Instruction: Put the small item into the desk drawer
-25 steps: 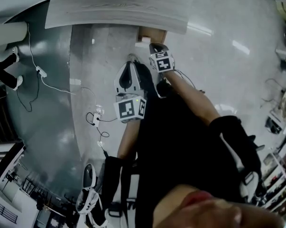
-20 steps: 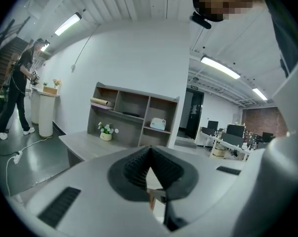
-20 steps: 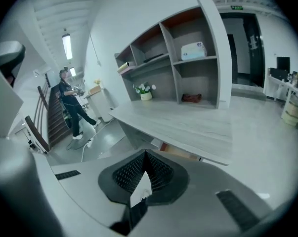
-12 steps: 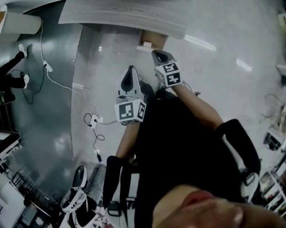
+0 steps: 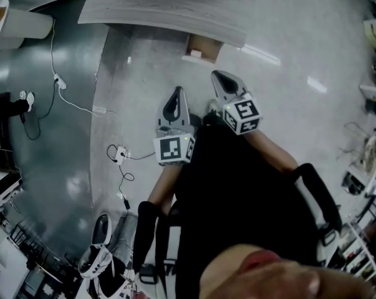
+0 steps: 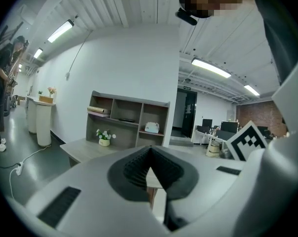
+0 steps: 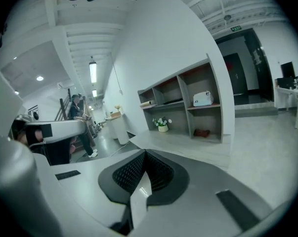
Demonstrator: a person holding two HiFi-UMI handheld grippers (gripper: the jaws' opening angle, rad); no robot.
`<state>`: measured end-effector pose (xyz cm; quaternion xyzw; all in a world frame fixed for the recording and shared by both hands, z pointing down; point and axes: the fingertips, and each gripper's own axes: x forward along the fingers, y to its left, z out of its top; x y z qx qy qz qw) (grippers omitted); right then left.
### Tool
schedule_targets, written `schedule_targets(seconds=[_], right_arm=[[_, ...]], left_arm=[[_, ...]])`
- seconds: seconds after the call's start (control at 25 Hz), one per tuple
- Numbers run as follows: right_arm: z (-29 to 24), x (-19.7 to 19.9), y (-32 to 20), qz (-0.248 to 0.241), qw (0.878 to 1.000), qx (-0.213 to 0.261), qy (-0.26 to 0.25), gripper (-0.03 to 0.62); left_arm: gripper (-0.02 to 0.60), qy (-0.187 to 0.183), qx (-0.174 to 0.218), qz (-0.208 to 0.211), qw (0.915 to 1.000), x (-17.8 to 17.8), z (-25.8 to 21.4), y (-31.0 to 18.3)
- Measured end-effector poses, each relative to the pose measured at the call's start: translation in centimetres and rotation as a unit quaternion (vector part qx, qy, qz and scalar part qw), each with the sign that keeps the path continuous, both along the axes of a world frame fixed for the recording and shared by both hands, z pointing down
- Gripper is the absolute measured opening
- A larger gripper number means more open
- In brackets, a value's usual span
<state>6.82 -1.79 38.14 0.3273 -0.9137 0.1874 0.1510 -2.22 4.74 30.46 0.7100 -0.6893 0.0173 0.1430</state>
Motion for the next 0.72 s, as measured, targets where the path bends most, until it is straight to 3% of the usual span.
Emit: schedule_targets(seconds=[0.32, 0.72], right_arm=[[-3.5, -0.9, 3.6, -0.008, 1.000, 0.018, -0.017, 0.000], [-3.9, -1.7, 4.1, 0.023, 0.999, 0.025, -0.008, 0.000]], left_arm=[[-0.002, 0.010, 0.012, 0.013, 0.9998, -1.9, -0.8, 0.6], [-0.002, 0.017, 0.020, 0.019, 0.9995, -3.8, -0.7, 0.6]])
